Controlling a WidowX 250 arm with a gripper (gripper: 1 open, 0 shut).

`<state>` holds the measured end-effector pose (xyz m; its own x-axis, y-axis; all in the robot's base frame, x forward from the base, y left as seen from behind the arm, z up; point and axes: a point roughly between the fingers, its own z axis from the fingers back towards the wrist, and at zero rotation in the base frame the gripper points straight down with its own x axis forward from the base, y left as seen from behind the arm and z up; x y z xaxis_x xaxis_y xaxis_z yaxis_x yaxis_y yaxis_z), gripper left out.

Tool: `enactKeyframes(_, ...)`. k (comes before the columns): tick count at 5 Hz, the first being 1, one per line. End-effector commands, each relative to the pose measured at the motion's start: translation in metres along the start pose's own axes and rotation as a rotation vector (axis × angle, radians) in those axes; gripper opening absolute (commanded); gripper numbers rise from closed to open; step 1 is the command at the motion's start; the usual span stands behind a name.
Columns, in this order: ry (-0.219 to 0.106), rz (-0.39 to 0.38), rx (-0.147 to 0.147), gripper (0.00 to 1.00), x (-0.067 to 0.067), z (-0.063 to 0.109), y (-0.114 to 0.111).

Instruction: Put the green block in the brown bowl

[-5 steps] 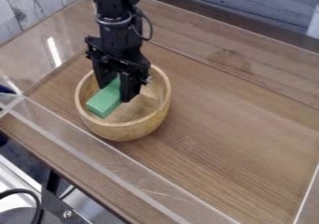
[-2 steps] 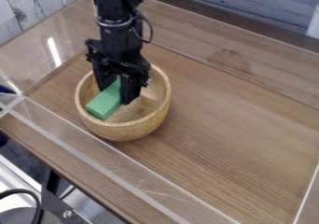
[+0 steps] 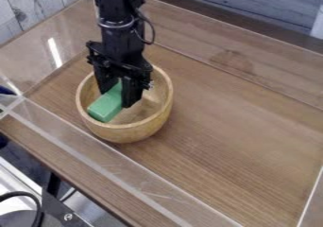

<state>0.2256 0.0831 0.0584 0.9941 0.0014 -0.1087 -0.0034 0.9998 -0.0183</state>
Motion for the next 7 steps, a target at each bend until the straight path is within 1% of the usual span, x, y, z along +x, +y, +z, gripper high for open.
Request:
enactKeyframes(1, -0.04, -0.002, 0.015, 0.0, 0.01, 0.012, 0.002)
enactKeyframes(4, -0.02, 0.001, 0.011, 0.0, 0.011, 0.008, 0.001)
enactKeyframes(5, -0.016, 0.002, 0.009, 1.0, 0.011, 0.012, 0.001)
enactKeyframes(7, -0.048, 0.011, 0.001, 1.0, 0.011, 0.031, -0.002)
